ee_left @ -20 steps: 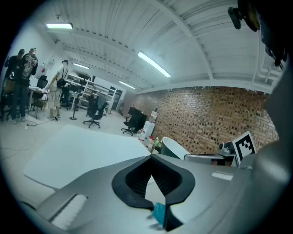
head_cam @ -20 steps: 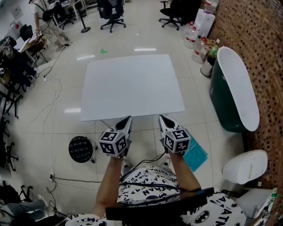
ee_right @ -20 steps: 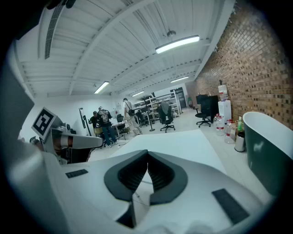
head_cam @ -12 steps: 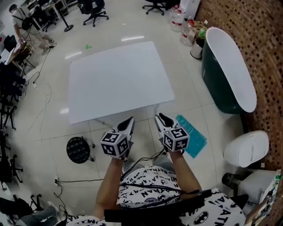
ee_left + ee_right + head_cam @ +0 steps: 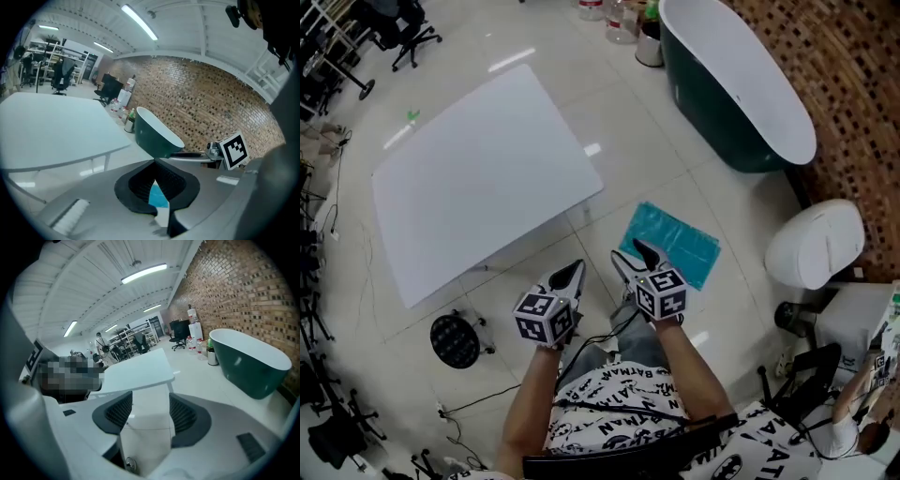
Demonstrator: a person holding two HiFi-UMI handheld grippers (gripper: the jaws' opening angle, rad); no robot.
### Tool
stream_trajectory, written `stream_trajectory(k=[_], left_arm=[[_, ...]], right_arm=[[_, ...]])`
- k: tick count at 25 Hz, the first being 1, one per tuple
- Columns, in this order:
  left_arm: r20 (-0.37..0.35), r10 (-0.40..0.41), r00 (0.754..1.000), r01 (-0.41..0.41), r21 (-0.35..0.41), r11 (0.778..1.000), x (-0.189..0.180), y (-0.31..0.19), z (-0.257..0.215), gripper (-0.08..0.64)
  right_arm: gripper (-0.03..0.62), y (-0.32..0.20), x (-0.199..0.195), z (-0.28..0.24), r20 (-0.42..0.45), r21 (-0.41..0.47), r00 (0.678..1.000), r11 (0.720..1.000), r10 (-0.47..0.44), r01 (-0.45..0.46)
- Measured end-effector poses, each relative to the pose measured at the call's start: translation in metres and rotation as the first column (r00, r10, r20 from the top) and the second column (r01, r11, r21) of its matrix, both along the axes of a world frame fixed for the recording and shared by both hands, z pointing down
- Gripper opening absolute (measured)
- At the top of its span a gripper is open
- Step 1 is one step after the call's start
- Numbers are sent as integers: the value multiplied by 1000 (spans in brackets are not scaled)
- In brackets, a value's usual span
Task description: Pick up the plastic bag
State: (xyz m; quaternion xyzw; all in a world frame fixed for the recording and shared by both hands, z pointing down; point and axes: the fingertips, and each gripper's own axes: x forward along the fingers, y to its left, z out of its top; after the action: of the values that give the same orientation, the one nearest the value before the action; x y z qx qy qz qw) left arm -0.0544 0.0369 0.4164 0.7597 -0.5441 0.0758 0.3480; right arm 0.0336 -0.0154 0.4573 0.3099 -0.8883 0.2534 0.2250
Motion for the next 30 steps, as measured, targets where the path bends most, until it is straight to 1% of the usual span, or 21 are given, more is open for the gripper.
stream_trajectory(k=[2,4,5,6,7,12,16,18,21,24,28,30], left_arm=[[-16,43,999,-44,-48,998,25,-3,22,0],[-36,68,997,-71,-91,993,44,-8,46,0],[-47,73,996,-78,-109,991,53,-12,59,0],[-58,76,995,-83,-127,988,60,-15,72,0],[-68,76,995,-85,-145,986,66,-18,86,0],[-92,72,993,-93,-250,964,89,-29,166,0],[-81,86,993,-107,-310,945,103,-44,231,0],[-76,96,993,-116,-335,935,109,-51,264,0],[-73,105,992,-124,-372,920,118,-60,315,0],[-53,128,990,-139,-396,908,125,-69,370,0],[-36,155,987,-156,-431,889,132,-74,446,0],[-29,163,986,-159,-449,879,134,-73,484,0]], right_arm=[[262,0,26,23,-32,-37,999,999,27,-28],[262,-5,48,48,-67,-66,997,997,45,-49],[264,-9,58,63,-85,-80,995,995,48,-55],[299,-12,66,79,-104,-96,993,994,48,-58],[307,-15,74,95,-121,-113,992,992,45,-59],[305,-19,105,184,-221,-188,975,981,8,-51],[305,-22,121,264,-305,-233,950,972,-64,-9],[305,-23,126,306,-333,-256,938,967,-99,11],[305,-18,127,367,-349,-299,927,954,-140,31],[305,-13,128,429,-367,-336,912,940,-182,53],[305,-12,128,506,-378,-349,894,932,-239,101],[305,-14,131,542,-388,-354,886,929,-253,110]])
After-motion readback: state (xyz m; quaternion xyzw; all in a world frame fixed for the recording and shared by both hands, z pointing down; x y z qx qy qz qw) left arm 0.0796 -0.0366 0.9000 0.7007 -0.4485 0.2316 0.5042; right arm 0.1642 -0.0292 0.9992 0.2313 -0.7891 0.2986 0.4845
